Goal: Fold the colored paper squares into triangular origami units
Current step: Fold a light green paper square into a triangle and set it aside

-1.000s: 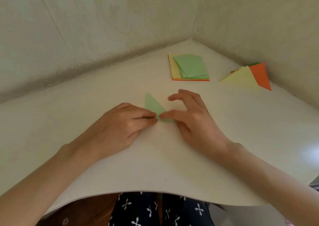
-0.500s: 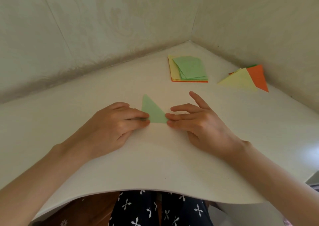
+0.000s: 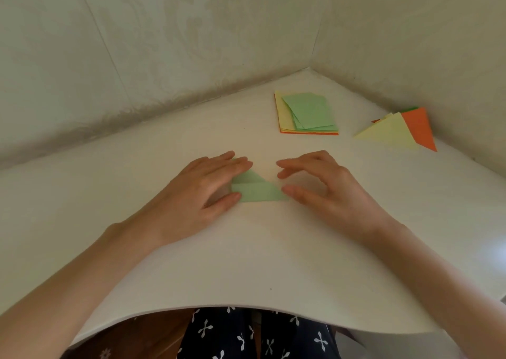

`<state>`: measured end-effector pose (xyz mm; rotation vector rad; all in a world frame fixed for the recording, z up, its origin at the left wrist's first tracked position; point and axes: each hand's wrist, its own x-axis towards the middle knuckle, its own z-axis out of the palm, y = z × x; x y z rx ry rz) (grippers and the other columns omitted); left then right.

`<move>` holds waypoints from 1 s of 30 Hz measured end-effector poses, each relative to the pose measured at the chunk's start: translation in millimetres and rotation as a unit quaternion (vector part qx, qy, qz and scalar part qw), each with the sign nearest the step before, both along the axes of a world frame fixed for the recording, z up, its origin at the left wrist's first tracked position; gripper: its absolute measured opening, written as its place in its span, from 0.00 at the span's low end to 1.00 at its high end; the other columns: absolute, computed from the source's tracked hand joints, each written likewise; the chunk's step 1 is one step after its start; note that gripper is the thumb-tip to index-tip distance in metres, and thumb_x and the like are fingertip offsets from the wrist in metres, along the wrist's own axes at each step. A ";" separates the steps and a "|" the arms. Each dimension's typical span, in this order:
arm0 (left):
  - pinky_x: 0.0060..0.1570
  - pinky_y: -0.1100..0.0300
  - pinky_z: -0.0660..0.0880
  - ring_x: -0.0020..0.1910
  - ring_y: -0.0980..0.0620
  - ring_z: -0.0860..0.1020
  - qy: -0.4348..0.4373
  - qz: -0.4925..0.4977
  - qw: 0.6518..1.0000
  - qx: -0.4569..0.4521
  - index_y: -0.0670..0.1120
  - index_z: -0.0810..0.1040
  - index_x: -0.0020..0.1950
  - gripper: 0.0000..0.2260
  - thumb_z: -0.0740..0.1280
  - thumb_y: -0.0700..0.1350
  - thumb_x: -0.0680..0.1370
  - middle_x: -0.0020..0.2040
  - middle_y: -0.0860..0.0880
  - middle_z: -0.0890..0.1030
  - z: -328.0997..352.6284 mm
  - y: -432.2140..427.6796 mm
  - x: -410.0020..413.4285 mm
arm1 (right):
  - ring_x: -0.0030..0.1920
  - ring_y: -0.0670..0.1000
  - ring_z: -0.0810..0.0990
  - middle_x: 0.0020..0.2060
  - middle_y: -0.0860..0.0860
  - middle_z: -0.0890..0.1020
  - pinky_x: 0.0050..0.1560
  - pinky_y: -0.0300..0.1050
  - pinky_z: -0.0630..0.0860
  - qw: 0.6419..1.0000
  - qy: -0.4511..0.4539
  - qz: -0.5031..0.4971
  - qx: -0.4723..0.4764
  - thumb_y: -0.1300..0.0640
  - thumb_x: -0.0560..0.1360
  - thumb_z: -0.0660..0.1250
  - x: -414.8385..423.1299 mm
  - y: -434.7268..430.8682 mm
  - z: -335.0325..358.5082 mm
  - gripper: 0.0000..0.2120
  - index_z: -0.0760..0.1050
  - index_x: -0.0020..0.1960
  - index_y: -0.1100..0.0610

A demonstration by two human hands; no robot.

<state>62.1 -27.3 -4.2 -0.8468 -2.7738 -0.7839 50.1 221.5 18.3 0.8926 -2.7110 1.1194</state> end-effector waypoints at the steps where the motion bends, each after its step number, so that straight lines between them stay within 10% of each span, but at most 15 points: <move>1: 0.69 0.63 0.52 0.71 0.67 0.54 -0.014 0.001 1.000 -0.009 0.59 0.61 0.72 0.23 0.51 0.59 0.76 0.70 0.64 0.61 -0.4 0.6 0.1 | 0.56 0.45 0.68 0.51 0.44 0.79 0.58 0.26 0.61 0.999 0.016 -0.001 0.029 0.48 0.72 0.65 -1.6 -2.9 -2.8 0.19 0.77 0.60 0.53; 17: 0.58 0.64 0.64 0.55 0.57 0.70 0.024 -0.017 1.000 -0.007 0.49 0.75 0.65 0.22 0.60 0.57 0.76 0.56 0.54 0.74 0.4 -1.6 0.5 | 0.48 0.49 0.73 0.44 0.49 0.78 0.51 0.37 0.70 0.992 0.080 0.089 -0.034 0.58 0.73 0.65 -3.7 2.3 -11.3 0.07 0.80 0.41 0.58; 22: 0.41 0.70 0.65 0.37 0.61 0.68 -0.008 0.009 0.996 0.093 0.54 0.69 0.37 0.13 0.57 0.57 0.79 0.36 0.58 0.69 5.8 -0.5 -0.1 | 0.55 0.48 0.73 0.54 0.46 0.75 0.55 0.35 0.68 0.995 0.041 0.076 -0.050 0.55 0.72 0.64 -1.6 2.6 -10.3 0.06 0.80 0.44 0.51; 30: 0.34 0.58 0.60 0.34 0.50 0.65 -0.143 0.047 0.928 0.342 0.33 0.73 0.41 0.25 0.63 0.57 0.73 0.33 0.39 0.68 14.7 5.3 3.6 | 0.56 0.48 0.78 0.53 0.47 0.79 0.59 0.40 0.71 0.970 -0.131 0.107 -0.173 0.50 0.74 0.67 5.9 -4.2 -2.0 0.06 0.80 0.49 0.47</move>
